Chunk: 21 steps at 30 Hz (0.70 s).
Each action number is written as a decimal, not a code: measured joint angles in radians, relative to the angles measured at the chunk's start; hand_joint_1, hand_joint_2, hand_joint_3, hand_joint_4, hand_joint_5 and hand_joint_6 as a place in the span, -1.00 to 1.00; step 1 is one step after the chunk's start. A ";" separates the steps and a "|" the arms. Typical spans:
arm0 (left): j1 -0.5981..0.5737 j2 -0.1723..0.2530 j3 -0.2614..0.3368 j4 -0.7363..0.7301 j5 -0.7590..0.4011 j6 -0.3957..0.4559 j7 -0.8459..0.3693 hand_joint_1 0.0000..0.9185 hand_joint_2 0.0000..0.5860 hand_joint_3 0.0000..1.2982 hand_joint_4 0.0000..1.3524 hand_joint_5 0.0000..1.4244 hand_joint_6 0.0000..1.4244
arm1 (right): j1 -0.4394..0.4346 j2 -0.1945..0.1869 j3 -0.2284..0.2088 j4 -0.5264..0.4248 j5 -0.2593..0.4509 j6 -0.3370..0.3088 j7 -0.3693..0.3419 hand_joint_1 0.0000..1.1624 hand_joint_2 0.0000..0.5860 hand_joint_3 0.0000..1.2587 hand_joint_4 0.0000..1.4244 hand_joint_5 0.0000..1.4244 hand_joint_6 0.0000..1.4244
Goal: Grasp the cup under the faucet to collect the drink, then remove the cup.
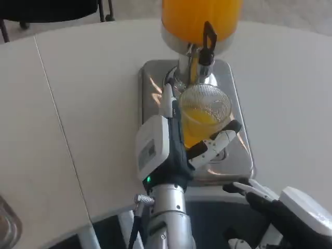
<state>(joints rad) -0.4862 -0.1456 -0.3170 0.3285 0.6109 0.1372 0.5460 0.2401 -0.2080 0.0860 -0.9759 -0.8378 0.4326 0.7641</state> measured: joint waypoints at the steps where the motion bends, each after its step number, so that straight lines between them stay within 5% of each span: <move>1: -0.001 -0.002 -0.002 0.000 0.004 0.006 0.002 -0.14 -0.85 -1.00 -1.00 -0.68 -0.40 | 0.000 0.000 -0.001 0.000 0.001 0.000 0.000 0.11 0.70 -0.79 -1.00 -1.00 -1.00; 21: -0.021 -0.011 -0.043 0.034 0.073 0.135 0.070 -0.17 -0.85 -1.00 -1.00 -0.59 -0.31 | -0.005 -0.022 -0.005 0.000 0.031 0.040 -0.024 0.13 0.69 -0.78 -1.00 -1.00 -1.00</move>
<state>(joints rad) -0.5075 -0.1567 -0.3600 0.3627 0.6844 0.2726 0.6156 0.2349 -0.2297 0.0813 -0.9758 -0.8067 0.4727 0.7397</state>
